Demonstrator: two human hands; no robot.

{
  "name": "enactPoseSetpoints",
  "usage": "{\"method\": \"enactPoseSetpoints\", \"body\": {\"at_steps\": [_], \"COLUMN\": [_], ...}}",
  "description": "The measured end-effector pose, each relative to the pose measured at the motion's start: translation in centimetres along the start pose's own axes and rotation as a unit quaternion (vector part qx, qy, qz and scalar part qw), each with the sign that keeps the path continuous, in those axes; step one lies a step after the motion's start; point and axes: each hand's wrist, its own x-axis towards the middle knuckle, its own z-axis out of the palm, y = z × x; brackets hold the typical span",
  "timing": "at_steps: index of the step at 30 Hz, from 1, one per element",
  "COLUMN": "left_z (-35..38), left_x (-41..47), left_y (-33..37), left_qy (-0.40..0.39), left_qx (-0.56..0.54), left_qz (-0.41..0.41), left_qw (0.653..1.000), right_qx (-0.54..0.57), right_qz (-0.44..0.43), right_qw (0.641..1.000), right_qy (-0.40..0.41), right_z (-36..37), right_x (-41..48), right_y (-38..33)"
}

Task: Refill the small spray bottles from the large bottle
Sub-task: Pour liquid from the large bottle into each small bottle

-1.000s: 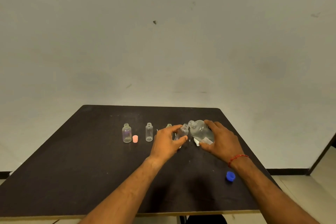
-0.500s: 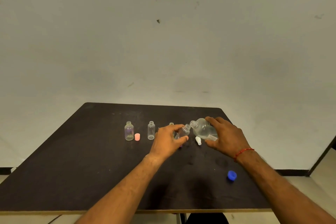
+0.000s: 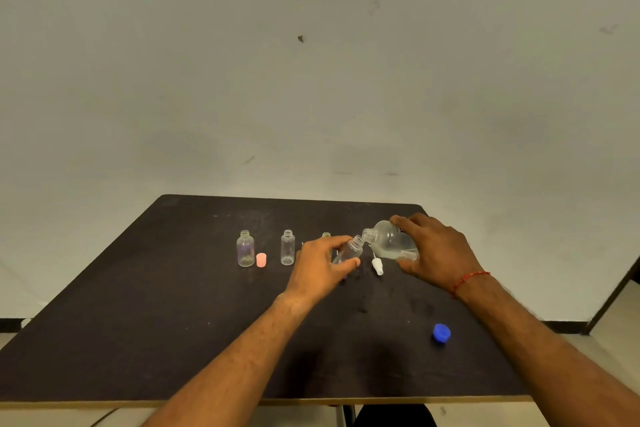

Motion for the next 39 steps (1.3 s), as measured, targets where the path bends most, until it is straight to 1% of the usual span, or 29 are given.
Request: {"method": "enactPoseSetpoints", "body": {"at_steps": [8, 22, 39], "left_z": [0.1, 0.3, 0.5], "left_x": [0.1, 0.1, 0.3], "left_y": [-0.1, -0.1, 0.0], "left_qy": [0.001, -0.001, 0.001], "left_qx": [0.007, -0.002, -0.008], "left_qz": [0.002, 0.0, 0.004], "left_qw": [1.0, 1.0, 1.0], "right_qx": [-0.022, -0.049, -0.057], "right_qz": [-0.008, -0.013, -0.015], "right_qw": [1.0, 0.999, 0.998], "right_qy": [0.005, -0.015, -0.016], "right_z": [-0.4, -0.9, -1.1], "right_x": [0.3, 0.7, 0.9], "right_y": [0.2, 0.5, 0.7]}}
